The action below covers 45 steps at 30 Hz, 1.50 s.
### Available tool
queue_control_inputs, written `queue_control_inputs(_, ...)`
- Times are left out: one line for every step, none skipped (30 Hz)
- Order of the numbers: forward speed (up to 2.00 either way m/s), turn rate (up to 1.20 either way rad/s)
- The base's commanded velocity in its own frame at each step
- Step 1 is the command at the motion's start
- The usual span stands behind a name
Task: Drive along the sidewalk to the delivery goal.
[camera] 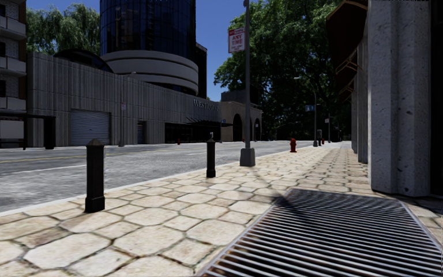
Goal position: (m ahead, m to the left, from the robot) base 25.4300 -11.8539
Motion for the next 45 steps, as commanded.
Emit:
queue_control_inputs(2.00, 0.00)
queue_control_inputs(2.00, 0.00)
queue_control_inputs(2.00, 0.00)
queue_control_inputs(2.00, 0.00)
queue_control_inputs(2.00, 0.00)
queue_control_inputs(2.00, 0.00)
queue_control_inputs(2.00, 0.00)
queue_control_inputs(2.00, 0.00)
queue_control_inputs(2.00, 0.00)
queue_control_inputs(2.00, 0.00)
queue_control_inputs(2.00, -0.04)
queue_control_inputs(2.00, -0.10)
queue_control_inputs(2.00, -0.12)
queue_control_inputs(2.00, -0.12)
queue_control_inputs(2.00, -0.12)
queue_control_inputs(2.00, -0.12)
queue_control_inputs(2.00, -0.12)
queue_control_inputs(2.00, -0.12)
queue_control_inputs(2.00, -0.22)
queue_control_inputs(2.00, -0.22)
queue_control_inputs(2.00, -0.28)
queue_control_inputs(2.00, -0.30)
queue_control_inputs(2.00, -0.30)
queue_control_inputs(2.00, -0.30)
queue_control_inputs(2.00, -0.31)
queue_control_inputs(2.00, -0.37)
queue_control_inputs(2.00, -0.37)
queue_control_inputs(2.00, -0.40)
queue_control_inputs(2.00, -0.41)
queue_control_inputs(2.00, -0.44)
queue_control_inputs(2.00, -0.44)
queue_control_inputs(2.00, -0.56)
queue_control_inputs(2.00, -0.67)
queue_control_inputs(2.00, -0.70)
queue_control_inputs(2.00, -0.71)
queue_control_inputs(2.00, -0.71)
queue_control_inputs(2.00, -0.71)
queue_control_inputs(2.00, -0.71)
queue_control_inputs(2.00, -0.71)
queue_control_inputs(2.00, -0.71)
queue_control_inputs(2.00, -0.71)
queue_control_inputs(2.00, -0.71)
queue_control_inputs(2.00, -0.71)
queue_control_inputs(2.00, -0.71)
queue_control_inputs(2.00, -0.71)
